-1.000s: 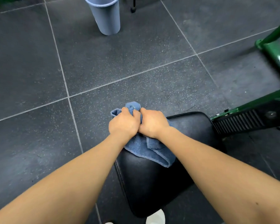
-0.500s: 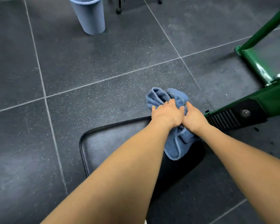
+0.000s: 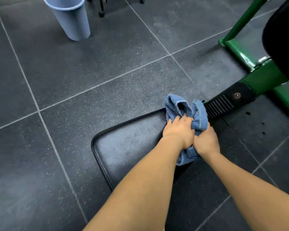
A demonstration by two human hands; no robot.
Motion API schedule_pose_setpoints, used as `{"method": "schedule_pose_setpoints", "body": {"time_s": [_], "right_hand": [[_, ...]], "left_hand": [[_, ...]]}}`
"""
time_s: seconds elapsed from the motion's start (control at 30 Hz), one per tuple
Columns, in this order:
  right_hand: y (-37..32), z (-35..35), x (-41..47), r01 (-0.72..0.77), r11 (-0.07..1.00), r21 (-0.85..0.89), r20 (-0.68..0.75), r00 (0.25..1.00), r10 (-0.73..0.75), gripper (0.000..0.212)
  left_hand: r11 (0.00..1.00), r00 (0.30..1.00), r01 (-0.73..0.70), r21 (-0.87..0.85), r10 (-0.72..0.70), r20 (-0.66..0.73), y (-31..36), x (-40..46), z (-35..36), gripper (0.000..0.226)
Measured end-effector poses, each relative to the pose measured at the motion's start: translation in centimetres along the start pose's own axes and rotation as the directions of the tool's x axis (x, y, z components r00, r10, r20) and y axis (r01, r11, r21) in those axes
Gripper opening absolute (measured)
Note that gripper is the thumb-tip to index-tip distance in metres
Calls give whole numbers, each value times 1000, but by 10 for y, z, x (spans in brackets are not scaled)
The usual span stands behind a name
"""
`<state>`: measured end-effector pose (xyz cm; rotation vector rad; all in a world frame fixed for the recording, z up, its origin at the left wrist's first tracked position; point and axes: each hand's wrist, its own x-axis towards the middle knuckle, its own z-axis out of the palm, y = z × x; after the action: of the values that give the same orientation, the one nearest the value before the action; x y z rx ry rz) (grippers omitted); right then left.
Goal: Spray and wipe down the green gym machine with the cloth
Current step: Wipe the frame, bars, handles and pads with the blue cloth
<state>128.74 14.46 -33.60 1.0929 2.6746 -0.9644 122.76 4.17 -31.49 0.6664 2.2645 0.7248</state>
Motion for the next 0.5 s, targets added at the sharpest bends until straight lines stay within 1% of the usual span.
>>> {"method": "schedule_pose_setpoints", "body": {"time_s": [0.1, 0.2, 0.23, 0.3, 0.37, 0.5], "right_hand": [[4, 8, -21, -80, 990, 113, -33, 996, 84, 52], [11, 20, -34, -183, 951, 250, -44, 979, 200, 76], [12, 25, -41, -221, 930, 295, -42, 969, 243, 80], [6, 31, -62, -302, 885, 355, -14, 945, 328, 74], [1, 37, -83, -352, 852, 388, 11, 926, 378, 68], [-9, 55, -120, -427, 817, 387, 46, 894, 446, 71]], "left_hand": [[999, 999, -29, 32, 29, 15, -2, -12, 7, 48], [996, 998, -61, 69, 60, 19, -3, -29, 8, 48], [995, 997, -70, 77, 68, 26, -3, -36, 8, 48], [993, 996, -81, 91, 77, 47, -6, -52, 9, 47], [990, 995, -98, 100, 93, 47, -12, -69, 10, 44], [987, 991, -132, 96, 130, 28, -33, -105, 11, 36]]}}
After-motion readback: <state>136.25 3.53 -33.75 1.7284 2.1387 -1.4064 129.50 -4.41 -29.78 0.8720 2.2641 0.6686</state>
